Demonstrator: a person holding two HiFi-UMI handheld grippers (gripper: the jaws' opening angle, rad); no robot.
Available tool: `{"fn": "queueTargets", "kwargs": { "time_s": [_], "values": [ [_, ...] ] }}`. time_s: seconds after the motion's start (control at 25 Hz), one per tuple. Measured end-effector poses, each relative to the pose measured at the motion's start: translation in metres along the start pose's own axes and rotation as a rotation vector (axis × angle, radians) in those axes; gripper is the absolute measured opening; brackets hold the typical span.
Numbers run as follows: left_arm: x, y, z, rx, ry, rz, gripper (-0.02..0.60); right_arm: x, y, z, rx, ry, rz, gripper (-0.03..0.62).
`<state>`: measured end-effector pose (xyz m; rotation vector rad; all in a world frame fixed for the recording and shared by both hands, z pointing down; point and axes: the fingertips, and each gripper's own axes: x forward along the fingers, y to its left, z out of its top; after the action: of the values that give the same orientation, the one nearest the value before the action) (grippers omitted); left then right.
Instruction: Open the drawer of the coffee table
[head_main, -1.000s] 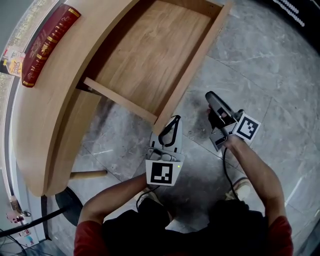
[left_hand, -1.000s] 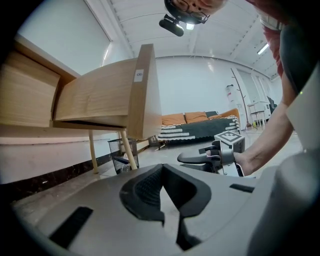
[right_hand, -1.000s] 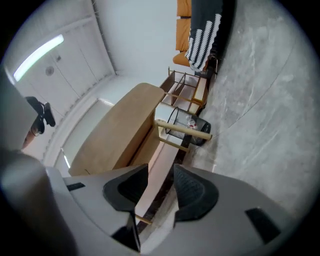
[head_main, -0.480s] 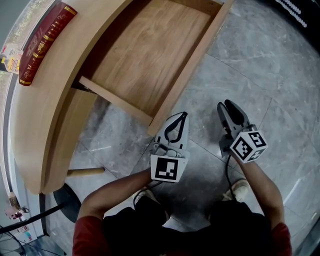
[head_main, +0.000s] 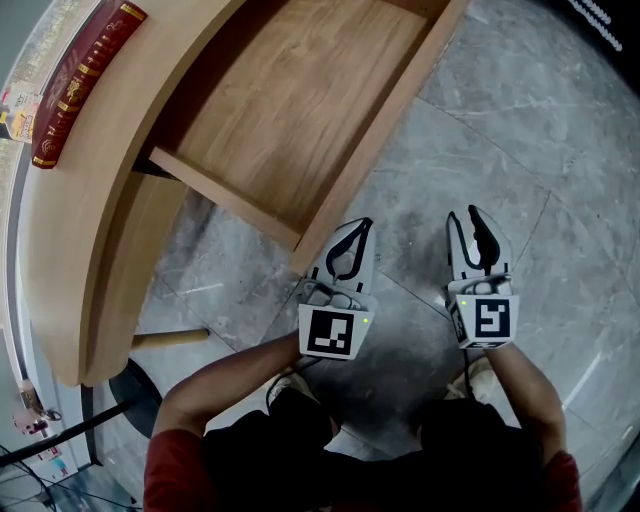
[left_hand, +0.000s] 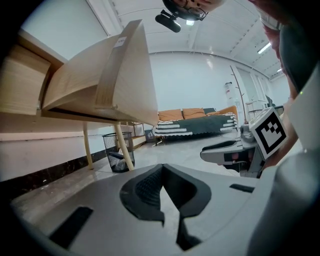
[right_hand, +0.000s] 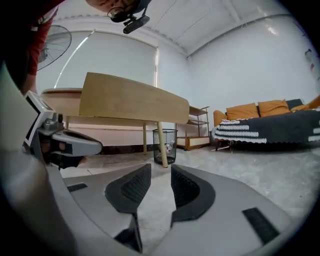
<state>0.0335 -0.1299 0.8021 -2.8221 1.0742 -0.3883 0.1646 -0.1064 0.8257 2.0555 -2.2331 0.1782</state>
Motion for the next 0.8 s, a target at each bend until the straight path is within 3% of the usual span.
{"fn": "queueTargets", "kwargs": {
  "time_s": [0.6,0.8],
  "values": [
    [0.0,0.0022,-0.0064,-0.001,0.012,0.003,0.006,0.0049,0.0016,-0.0049,-0.011,-0.006,0.004,0.107],
    [-0.0005,0.0023,-0.0063,0.008,0.012,-0.001,0.007,0.0055,0.0045,-0.0039,-0.008,-0.013,0.011,0.051]
  ]
}}
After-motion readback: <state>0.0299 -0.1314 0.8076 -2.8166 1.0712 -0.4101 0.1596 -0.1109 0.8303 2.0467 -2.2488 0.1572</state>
